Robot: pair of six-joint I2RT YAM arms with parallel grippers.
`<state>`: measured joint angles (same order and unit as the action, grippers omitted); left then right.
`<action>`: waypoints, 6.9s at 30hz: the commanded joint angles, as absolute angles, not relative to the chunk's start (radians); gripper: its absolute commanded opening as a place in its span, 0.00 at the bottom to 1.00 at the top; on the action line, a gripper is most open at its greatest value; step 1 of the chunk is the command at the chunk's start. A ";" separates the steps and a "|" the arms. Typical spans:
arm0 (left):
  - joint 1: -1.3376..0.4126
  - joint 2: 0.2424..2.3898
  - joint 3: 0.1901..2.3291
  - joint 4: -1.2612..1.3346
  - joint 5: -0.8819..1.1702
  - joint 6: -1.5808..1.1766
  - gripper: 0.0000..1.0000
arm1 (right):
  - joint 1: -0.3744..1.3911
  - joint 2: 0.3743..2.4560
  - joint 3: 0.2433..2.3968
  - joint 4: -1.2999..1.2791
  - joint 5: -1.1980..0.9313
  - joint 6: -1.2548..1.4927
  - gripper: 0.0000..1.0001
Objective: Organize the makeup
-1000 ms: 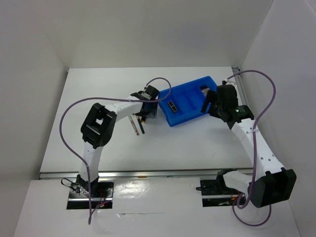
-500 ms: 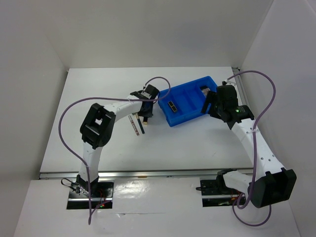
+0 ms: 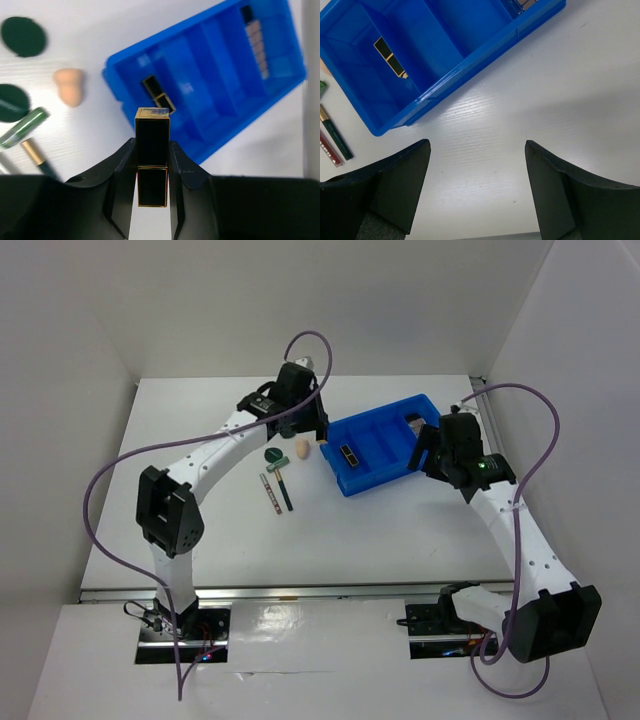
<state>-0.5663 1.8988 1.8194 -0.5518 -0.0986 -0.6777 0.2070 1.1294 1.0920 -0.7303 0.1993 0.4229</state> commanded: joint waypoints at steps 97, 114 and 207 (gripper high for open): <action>-0.422 2.108 1.984 -0.594 -0.201 -0.608 0.03 | 0.204 1.057 1.169 -0.835 0.235 0.428 0.85; -0.574 2.292 2.175 -0.345 0.278 -0.695 0.13 | 0.204 1.046 1.250 -0.871 0.225 0.419 0.85; -0.281 2.118 2.005 -0.469 0.005 -0.580 0.00 | 0.204 1.069 1.157 -0.815 0.138 0.446 0.85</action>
<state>-0.2661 2.1811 1.9770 -0.5186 0.0189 -0.6090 0.2066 1.0794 1.1671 -0.8627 0.1413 0.4412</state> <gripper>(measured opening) 0.024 0.846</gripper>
